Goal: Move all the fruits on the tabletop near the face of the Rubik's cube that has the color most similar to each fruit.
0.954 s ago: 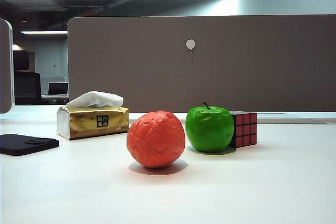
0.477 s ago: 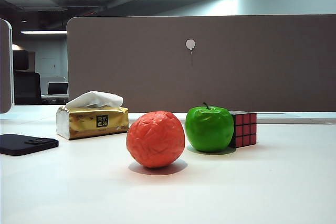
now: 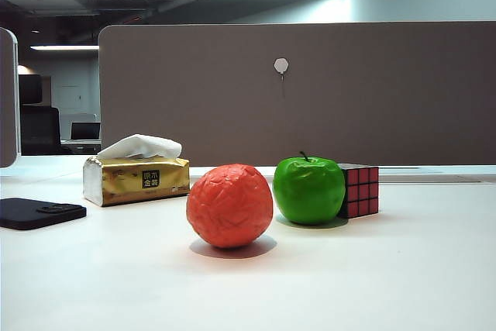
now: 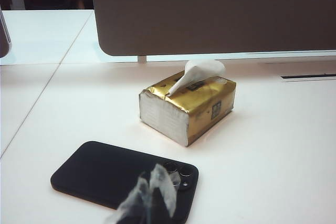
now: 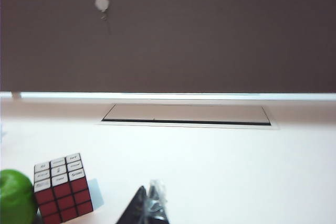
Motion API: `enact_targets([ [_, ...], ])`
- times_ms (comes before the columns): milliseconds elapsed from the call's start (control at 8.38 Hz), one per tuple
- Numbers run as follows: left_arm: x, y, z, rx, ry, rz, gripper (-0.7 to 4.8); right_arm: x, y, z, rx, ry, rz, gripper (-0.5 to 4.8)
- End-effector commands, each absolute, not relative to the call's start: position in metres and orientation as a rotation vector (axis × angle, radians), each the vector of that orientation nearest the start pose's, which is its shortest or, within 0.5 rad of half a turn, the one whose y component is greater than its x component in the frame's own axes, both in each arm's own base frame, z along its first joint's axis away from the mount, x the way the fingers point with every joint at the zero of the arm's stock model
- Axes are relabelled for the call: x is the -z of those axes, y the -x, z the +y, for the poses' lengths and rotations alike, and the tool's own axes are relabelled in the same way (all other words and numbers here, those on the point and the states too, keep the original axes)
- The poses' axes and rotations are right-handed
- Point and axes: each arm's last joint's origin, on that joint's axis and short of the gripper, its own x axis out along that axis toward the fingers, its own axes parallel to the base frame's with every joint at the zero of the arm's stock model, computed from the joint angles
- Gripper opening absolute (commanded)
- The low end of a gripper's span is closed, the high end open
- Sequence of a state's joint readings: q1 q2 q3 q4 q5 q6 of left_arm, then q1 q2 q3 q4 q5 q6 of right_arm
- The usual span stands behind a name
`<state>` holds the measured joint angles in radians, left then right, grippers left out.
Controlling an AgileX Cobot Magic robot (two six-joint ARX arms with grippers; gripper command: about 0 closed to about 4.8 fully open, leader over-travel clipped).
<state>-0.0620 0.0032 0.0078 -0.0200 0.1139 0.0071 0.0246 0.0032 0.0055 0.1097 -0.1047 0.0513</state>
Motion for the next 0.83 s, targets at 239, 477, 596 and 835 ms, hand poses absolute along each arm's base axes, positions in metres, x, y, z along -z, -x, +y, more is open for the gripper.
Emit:
enact_targets([
  [239,-0.1671,-0.0967,-0.0094,0.178,-0.008,-0.010,-0.05,-0.1735,-0.0972,0.0029,-0.041,0.026,-0.100,-0.01],
  [477,-0.1670,-0.0967,-0.0094,0.178,-0.008,-0.008,-0.05,-0.1735,-0.0972,0.0030,-0.043,0.026,-0.101,0.00],
  [596,-0.1654,-0.0967,-0.0094,0.179,-0.007,0.008,-0.05,-0.1735,-0.0972,0.0030,-0.044,0.026,-0.101,0.00],
  [835,-0.1653,-0.0967,-0.0094,0.179,-0.007,0.009,-0.05,-0.1735,-0.0972,0.0030,-0.044,0.026,-0.101,0.00],
])
